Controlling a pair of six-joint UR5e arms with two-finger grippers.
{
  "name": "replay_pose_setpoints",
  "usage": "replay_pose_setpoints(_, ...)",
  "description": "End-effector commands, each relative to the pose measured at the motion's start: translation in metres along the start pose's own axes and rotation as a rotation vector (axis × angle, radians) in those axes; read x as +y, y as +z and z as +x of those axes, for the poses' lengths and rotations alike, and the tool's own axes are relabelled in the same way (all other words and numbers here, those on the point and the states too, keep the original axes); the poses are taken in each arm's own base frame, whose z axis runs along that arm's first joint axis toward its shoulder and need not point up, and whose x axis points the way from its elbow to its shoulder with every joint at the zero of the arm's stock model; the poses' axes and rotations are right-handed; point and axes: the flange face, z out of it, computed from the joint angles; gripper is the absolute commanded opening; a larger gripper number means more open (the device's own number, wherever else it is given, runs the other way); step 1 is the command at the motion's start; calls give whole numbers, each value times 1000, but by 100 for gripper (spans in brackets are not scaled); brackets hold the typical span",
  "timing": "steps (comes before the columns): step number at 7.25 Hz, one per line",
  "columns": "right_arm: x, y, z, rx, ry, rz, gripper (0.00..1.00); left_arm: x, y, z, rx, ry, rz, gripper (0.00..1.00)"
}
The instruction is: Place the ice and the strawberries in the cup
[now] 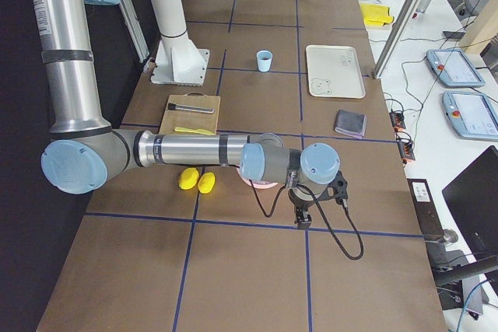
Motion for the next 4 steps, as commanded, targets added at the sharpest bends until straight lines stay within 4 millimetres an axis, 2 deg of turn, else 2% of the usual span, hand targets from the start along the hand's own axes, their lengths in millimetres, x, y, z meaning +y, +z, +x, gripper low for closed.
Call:
replay_pose_setpoints(1,10,-6,13,7,19,10,100,0,0,0,0,0,0,100)
replay_pose_setpoints(4,11,-7,16,25,23,8,100,-1,-1,0,-2,1,1,100)
